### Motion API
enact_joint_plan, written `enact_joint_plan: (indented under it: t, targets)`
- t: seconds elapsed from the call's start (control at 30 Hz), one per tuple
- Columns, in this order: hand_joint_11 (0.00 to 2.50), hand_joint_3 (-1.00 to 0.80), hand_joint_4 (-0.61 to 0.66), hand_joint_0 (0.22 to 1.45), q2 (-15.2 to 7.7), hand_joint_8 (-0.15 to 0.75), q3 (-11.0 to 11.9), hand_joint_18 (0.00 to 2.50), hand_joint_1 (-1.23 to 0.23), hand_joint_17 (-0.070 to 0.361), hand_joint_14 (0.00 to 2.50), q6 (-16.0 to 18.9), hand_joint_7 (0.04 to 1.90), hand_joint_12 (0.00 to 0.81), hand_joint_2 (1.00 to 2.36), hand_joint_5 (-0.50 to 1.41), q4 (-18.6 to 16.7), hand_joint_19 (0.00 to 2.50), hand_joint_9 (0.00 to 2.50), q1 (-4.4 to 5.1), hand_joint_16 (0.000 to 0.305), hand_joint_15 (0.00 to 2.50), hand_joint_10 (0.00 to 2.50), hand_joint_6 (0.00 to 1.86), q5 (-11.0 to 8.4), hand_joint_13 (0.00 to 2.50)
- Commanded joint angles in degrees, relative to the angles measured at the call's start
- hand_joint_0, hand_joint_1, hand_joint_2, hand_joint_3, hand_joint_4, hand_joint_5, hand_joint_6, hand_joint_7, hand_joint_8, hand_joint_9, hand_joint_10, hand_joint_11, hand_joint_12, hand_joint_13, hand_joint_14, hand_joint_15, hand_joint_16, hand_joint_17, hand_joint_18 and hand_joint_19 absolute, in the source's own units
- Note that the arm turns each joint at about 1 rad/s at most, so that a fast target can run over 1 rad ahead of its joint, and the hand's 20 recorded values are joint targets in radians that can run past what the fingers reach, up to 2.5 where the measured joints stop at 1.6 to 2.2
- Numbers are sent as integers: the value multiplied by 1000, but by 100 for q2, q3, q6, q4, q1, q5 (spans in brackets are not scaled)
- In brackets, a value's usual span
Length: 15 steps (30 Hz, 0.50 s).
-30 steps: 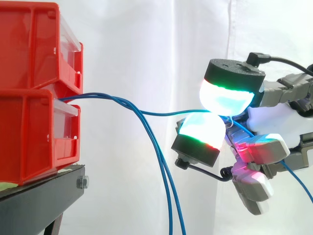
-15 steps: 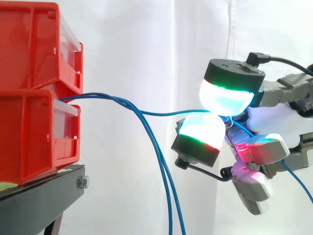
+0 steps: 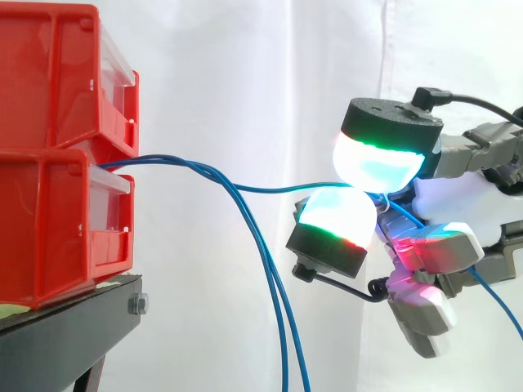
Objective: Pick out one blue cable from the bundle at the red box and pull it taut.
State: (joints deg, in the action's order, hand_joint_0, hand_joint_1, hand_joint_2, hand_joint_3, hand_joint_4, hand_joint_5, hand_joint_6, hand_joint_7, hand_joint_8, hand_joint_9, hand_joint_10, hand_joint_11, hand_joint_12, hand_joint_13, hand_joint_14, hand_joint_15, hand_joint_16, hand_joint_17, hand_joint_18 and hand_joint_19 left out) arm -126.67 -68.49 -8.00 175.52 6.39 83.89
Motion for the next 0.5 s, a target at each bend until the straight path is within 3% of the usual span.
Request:
enact_joint_plan:
  t: [0.0,0.47]
  targets:
    - [756,-116,-77,614,2,319,2,1010,-781,121,21,0,1080,383,1021,-64,0,555,1449,3,54,617,23,912,-4,1206]
    - [736,-131,-72,623,2,317,2,972,-779,118,23,0,1103,377,1023,-70,0,579,1425,3,52,609,25,908,4,1174]
